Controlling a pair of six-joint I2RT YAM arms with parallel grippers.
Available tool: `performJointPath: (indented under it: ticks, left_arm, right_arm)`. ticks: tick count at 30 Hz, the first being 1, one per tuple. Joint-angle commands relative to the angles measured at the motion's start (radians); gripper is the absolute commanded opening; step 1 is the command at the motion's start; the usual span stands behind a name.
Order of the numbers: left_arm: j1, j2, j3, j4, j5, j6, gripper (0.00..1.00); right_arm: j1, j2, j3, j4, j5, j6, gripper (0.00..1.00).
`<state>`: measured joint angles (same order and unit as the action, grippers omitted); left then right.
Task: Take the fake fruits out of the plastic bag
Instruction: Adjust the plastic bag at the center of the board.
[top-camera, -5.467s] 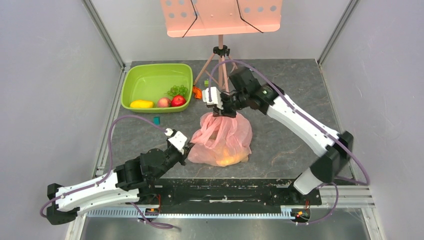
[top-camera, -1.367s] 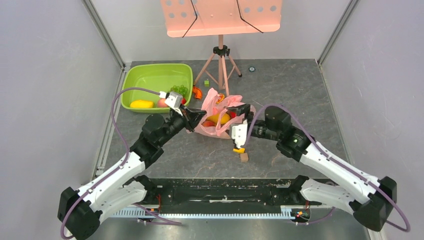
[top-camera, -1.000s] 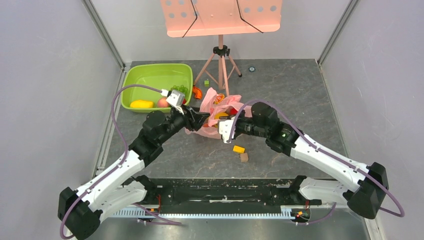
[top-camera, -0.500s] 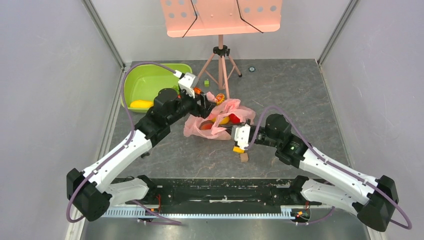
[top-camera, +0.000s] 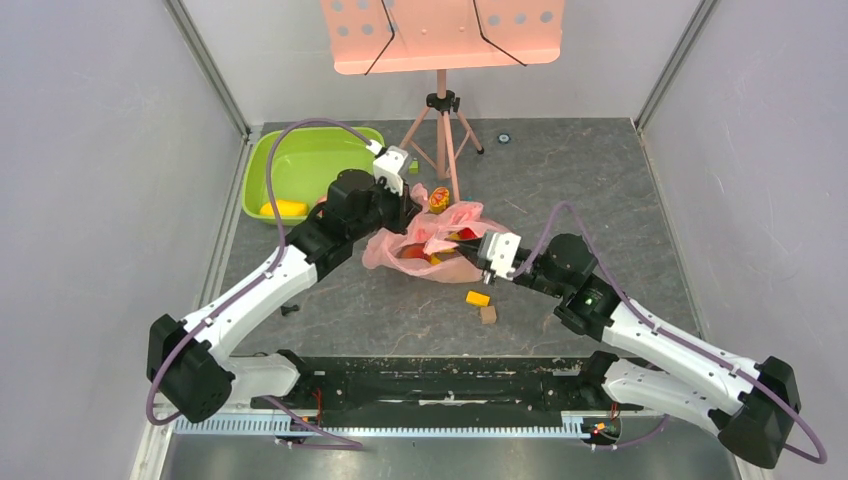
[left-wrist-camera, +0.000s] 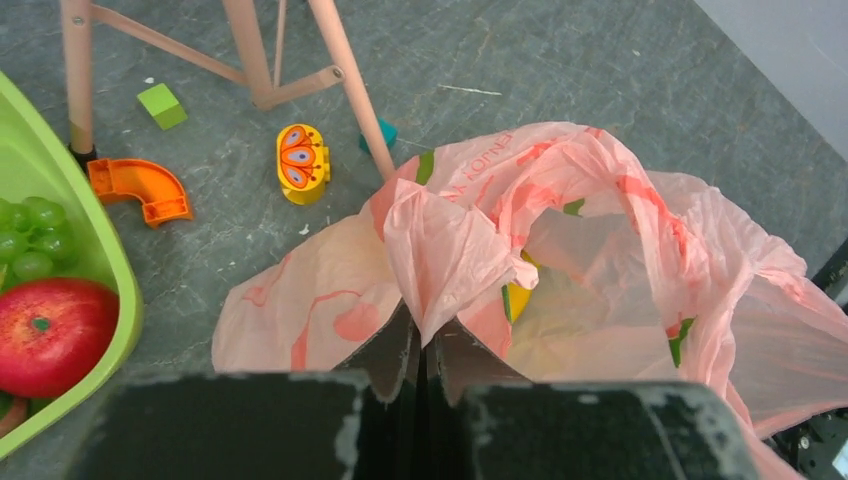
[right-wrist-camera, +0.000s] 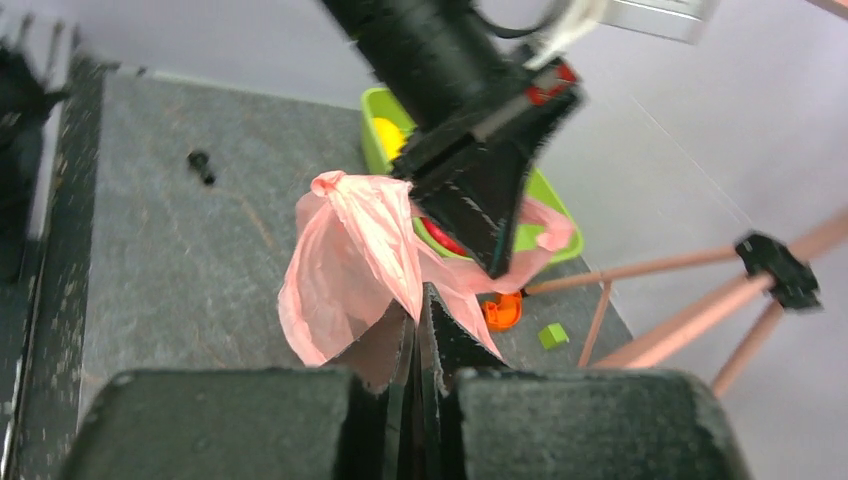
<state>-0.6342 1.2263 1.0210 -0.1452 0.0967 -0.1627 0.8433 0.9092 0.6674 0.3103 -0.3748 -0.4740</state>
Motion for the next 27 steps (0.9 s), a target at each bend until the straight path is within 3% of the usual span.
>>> performJointPath:
  ticks: [1, 6, 11, 20, 22, 27]
  left_arm:
    - [0.004, 0.014, 0.092, -0.017, -0.071, -0.002, 0.02]
    - [0.012, -0.003, 0.096, 0.055, -0.203, -0.052, 0.02]
    - [0.012, -0.129, -0.093, 0.304, -0.179, -0.121, 0.02]
    - [0.012, -0.404, -0.577, 0.839, -0.202, -0.298, 0.02]
    - [0.011, -0.442, -0.644, 0.907, -0.194, -0.331, 0.02]
    - [0.011, -0.530, -0.729, 0.954, -0.148, -0.325, 0.02]
  right_arm:
    - [0.004, -0.021, 0.003, 0.189, 0.320, 0.275, 0.00]
    - [0.002, 0.034, 0.123, 0.118, 0.751, 0.508, 0.00]
    - [0.001, -0.009, 0.104, 0.079, 0.975, 0.779, 0.00]
    - [-0.001, -0.252, -0.153, 0.008, 1.192, 1.279, 0.00]
    - [0.000, -0.317, -0.220, -0.058, 1.233, 1.407, 0.00]
    - [-0.001, -0.453, -0.327, -0.127, 1.236, 1.507, 0.00]
